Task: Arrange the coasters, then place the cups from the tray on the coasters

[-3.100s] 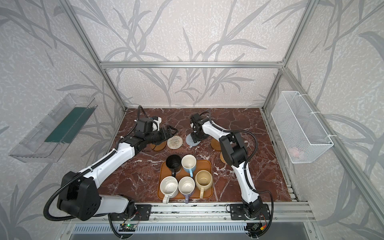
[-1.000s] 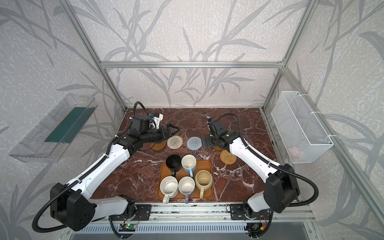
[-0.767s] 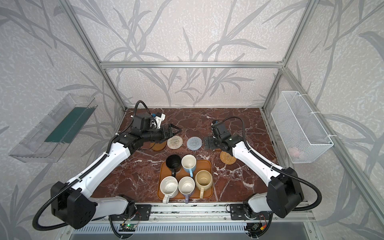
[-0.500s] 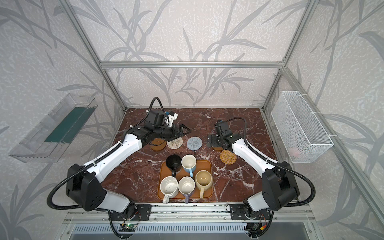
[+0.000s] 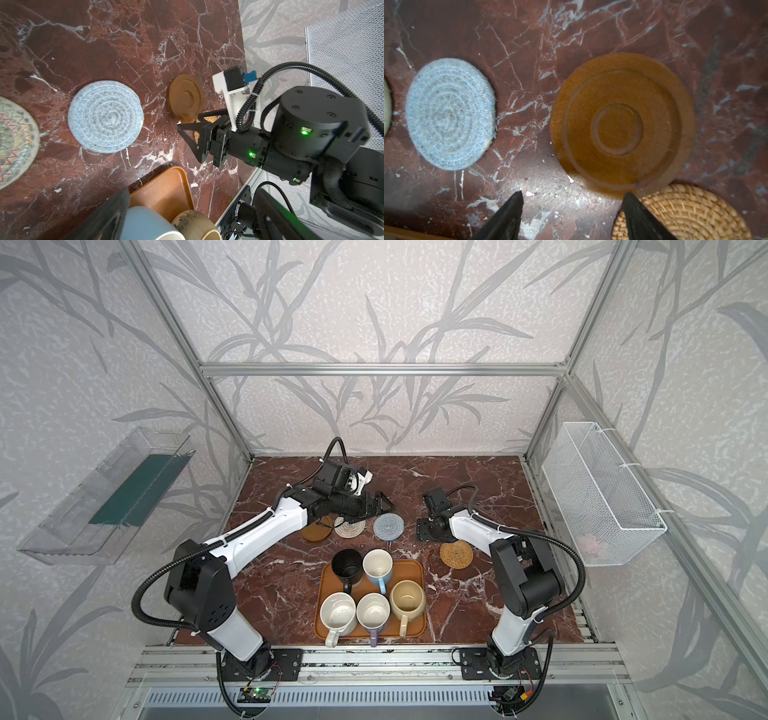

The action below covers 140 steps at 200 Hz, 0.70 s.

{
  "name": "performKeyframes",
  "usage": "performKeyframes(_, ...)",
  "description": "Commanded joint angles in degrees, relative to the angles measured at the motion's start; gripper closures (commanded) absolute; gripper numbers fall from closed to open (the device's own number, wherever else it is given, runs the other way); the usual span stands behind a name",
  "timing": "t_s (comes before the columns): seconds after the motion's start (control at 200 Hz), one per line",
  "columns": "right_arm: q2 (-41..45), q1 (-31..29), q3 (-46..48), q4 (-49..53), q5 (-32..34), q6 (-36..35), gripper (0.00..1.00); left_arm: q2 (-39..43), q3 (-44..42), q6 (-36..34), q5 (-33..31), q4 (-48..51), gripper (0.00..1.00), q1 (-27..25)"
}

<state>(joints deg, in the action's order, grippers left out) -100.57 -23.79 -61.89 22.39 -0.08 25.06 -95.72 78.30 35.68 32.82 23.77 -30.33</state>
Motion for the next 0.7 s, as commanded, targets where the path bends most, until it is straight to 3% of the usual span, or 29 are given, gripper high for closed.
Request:
performKeyframes(0.0, -1.82, -0.02, -2.4, -1.28, 0.15, -0.5, 0.29, -1.33, 1.5, -0.89, -0.59, 0.4, 0.03, -0.17)
performKeyframes(0.285, -6.05, -0.06, -3.61, -3.34, 0.26, -1.34, 0.39, -3.29, 2.13, -0.57, 0.06, 0.05, 0.04, -0.1)
performKeyframes(0.645, -10.71, -0.11, -6.56, -1.74, -0.04, -1.68, 0.4, -4.49, 2.64, -0.29, -0.25, 0.04, 0.03, -0.14)
performKeyframes(0.695, -11.11, -0.11, -6.58, -2.03, -0.55, -1.67, 0.45, -4.63, 2.73, -0.27, -0.3, 0.05, 0.04, -0.11)
